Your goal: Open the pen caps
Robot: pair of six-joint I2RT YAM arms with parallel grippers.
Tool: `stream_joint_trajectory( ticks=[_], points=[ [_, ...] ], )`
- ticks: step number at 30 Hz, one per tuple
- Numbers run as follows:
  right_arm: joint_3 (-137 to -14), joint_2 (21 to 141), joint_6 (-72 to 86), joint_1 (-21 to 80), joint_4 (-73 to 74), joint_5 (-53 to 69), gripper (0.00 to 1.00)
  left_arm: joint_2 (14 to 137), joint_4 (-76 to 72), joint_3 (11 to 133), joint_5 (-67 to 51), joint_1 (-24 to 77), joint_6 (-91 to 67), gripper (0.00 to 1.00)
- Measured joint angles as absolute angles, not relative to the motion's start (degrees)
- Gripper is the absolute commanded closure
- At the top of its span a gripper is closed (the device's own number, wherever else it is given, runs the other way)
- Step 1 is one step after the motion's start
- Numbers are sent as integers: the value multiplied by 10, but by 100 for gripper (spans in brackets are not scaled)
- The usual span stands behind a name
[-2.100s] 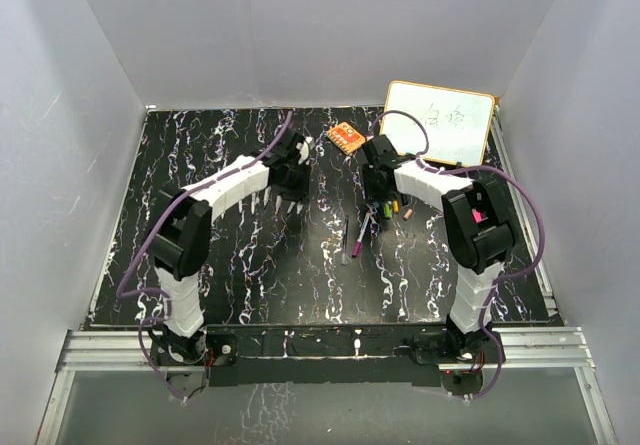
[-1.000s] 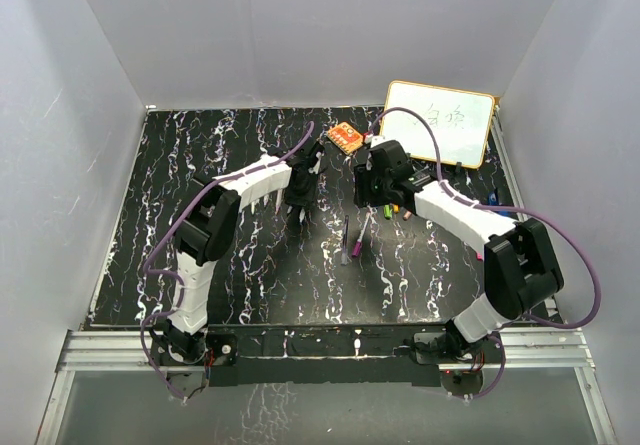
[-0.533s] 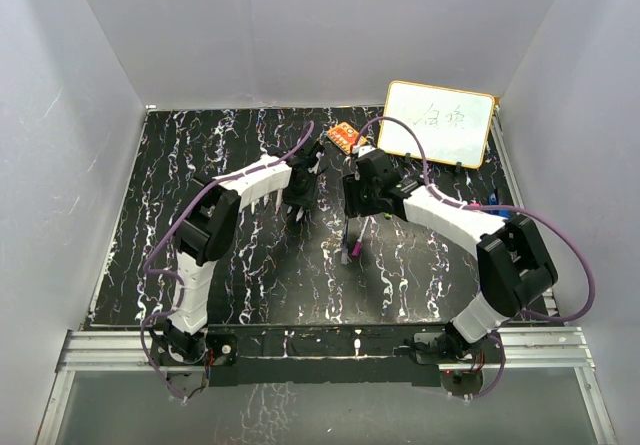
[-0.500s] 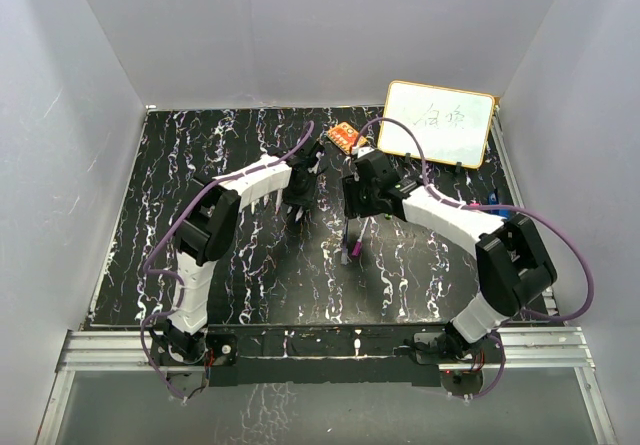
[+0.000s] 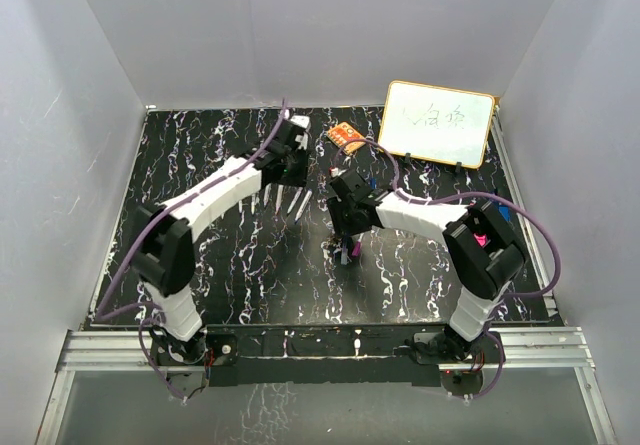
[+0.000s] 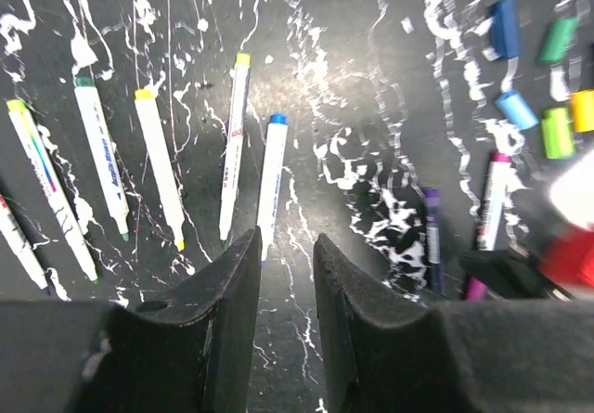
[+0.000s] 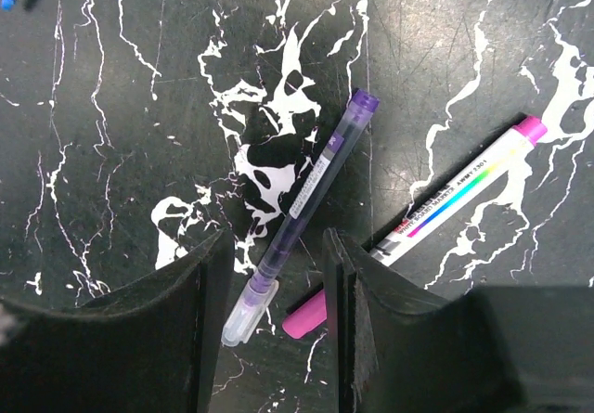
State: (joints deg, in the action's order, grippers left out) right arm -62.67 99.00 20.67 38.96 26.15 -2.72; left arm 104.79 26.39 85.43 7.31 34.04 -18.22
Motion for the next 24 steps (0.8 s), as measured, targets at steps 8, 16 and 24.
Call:
stream_joint_trajectory(
  ticks=[8, 16, 24],
  points=[
    [-647, 1021, 217, 406, 273, -43, 60, 898, 201, 756, 69, 340, -197, 68],
    [-656, 1038, 227, 416, 283, -51, 72, 851, 183, 702, 81, 340, -209, 68],
    [-671, 1051, 228, 416, 285, -50, 100, 809, 163, 650, 105, 340, -222, 62]
  ],
)
